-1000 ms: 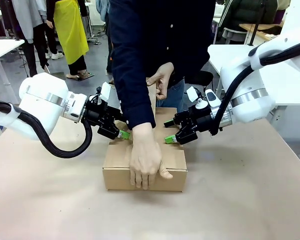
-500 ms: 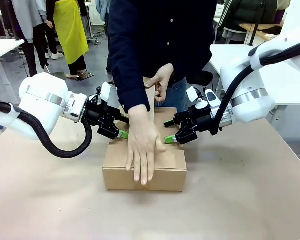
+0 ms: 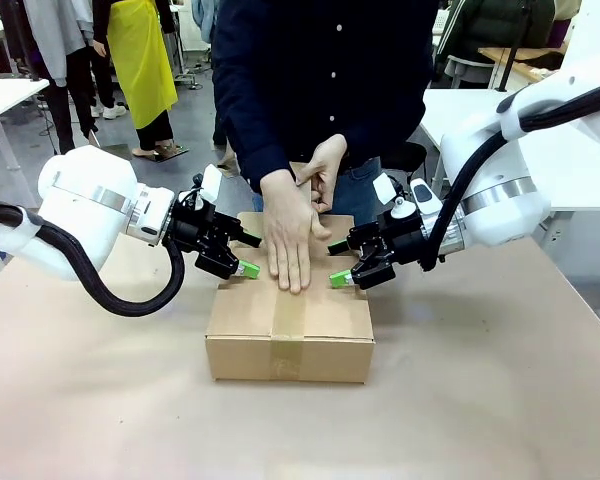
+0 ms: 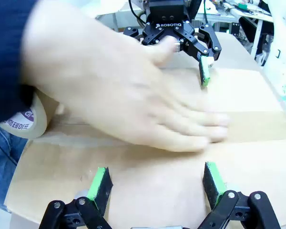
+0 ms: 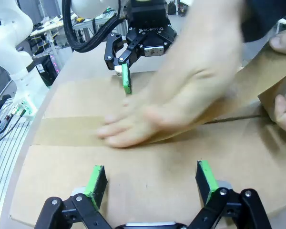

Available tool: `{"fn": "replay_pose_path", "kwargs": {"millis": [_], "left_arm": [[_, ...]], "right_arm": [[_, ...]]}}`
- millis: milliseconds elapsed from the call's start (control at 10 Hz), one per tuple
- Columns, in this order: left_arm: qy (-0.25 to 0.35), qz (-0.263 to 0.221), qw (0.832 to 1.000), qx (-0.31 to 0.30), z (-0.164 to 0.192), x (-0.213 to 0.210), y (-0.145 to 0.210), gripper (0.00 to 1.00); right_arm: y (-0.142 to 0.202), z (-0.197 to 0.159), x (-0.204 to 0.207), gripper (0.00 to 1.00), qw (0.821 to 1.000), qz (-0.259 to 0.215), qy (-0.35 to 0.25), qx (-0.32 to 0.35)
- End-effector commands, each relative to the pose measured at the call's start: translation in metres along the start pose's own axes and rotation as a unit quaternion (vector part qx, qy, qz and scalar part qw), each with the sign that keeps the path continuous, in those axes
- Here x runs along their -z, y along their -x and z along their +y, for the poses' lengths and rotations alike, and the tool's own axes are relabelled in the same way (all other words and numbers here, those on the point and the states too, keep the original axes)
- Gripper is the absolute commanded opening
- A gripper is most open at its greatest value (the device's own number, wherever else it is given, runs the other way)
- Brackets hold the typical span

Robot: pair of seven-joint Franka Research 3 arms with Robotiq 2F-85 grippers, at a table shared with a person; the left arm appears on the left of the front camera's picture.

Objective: Pack the gift set into the box.
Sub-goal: Press and hold the closed box until the human finishes sealing it.

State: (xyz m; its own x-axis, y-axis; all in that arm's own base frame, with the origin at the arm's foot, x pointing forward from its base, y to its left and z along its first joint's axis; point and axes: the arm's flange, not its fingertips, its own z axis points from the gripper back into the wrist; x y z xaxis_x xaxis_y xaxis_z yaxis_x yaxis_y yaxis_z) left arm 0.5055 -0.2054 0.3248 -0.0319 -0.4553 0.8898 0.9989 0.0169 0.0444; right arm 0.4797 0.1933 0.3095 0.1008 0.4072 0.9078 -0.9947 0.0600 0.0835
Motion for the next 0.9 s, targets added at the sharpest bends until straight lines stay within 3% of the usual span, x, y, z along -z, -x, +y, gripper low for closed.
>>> {"fn": "replay_pose_path", "kwargs": {"millis": [0, 800], "left_arm": [[0.002, 0.001, 1.000, 0.002, -0.0008, 0.0008, 0.0016, 1.00], [0.002, 0.001, 1.000, 0.002, -0.0008, 0.0008, 0.0016, 1.00]], "right_arm": [[0.0017, 0.0004, 0.0001, 1.00, 1.000, 0.002, 0.001, 0.001], [0.0017, 0.0004, 0.0001, 1.00, 1.000, 0.002, 0.001, 0.001]]}}
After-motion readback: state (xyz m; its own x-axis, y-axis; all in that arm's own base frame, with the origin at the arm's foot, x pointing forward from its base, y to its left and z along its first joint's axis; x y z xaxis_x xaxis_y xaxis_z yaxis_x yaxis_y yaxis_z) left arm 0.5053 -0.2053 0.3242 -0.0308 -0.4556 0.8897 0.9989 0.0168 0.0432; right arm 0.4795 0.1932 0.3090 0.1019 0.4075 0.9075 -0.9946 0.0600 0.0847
